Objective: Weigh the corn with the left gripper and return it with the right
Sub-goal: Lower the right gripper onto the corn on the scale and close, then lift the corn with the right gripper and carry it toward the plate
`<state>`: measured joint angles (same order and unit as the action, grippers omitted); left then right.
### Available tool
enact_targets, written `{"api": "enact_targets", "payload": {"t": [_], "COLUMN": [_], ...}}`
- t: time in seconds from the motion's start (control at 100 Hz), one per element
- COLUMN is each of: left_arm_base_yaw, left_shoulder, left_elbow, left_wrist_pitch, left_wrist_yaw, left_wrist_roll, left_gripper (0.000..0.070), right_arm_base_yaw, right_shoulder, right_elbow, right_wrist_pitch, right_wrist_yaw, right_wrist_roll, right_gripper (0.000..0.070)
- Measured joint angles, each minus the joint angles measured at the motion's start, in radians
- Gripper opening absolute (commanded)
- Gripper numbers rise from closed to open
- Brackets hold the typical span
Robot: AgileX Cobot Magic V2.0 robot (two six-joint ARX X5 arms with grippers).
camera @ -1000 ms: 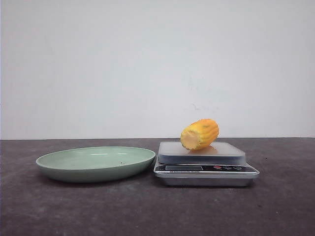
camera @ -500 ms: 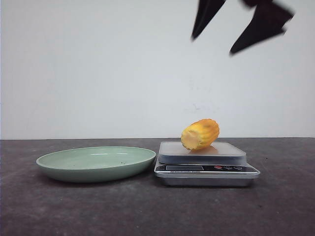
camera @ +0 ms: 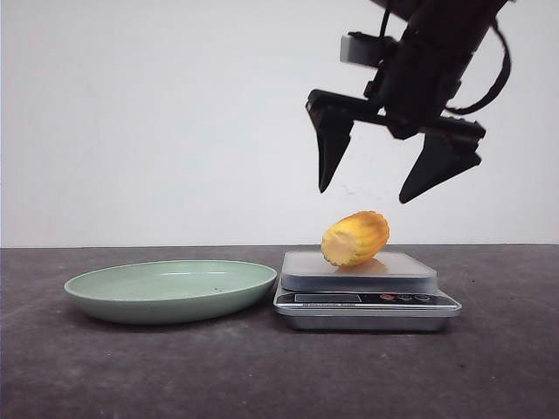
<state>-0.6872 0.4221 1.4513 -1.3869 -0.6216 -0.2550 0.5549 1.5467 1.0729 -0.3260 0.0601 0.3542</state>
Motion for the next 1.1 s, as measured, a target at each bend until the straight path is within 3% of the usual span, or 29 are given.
{"api": "enact_targets", "payload": {"t": [0.2,0.3,0.43,0.56,0.66,0.74,1.1], "left_arm_base_yaw": [0.0,0.0,0.0,0.0,0.0,0.0,0.0], "left_shoulder": [0.0,0.0,0.0,0.0,0.0,0.0,0.0], "left_elbow": [0.0,0.0,0.0,0.0,0.0,0.0,0.0], "left_wrist_pitch": [0.0,-0.001,-0.012,-0.023,-0.023,-0.023,-0.023], "left_wrist_yaw": [0.0,0.0,0.0,0.0,0.0,0.0,0.0], "left_wrist_roll": [0.0,0.0,0.0,0.0,0.0,0.0,0.0], "left_gripper": [0.0285,0.0285,0.0284,0.0284,0.0284,0.0284,0.0285], "right_arm_base_yaw": [0.0,0.0,0.0,0.002,0.002,0.004,0.032], "right_shoulder": [0.047,0.066,0.087,0.087,0.087,0.087,0.018], "right_elbow": [0.0,0.0,0.0,0.0,0.0,0.0,0.0], "right_wrist_pitch": [0.017,0.018,0.009,0.011,0.011,0.011,-0.045], "right_wrist_yaw": [-0.005,-0.007,-0.007,-0.008,-0.006,-0.005,0.023], "right_wrist_roll": [0.045,0.064,0.082,0.102,0.117,0.126,0.121], "right_gripper": [0.0657,0.0598,0.042,0.0158,0.0128,0.0,0.0]}}
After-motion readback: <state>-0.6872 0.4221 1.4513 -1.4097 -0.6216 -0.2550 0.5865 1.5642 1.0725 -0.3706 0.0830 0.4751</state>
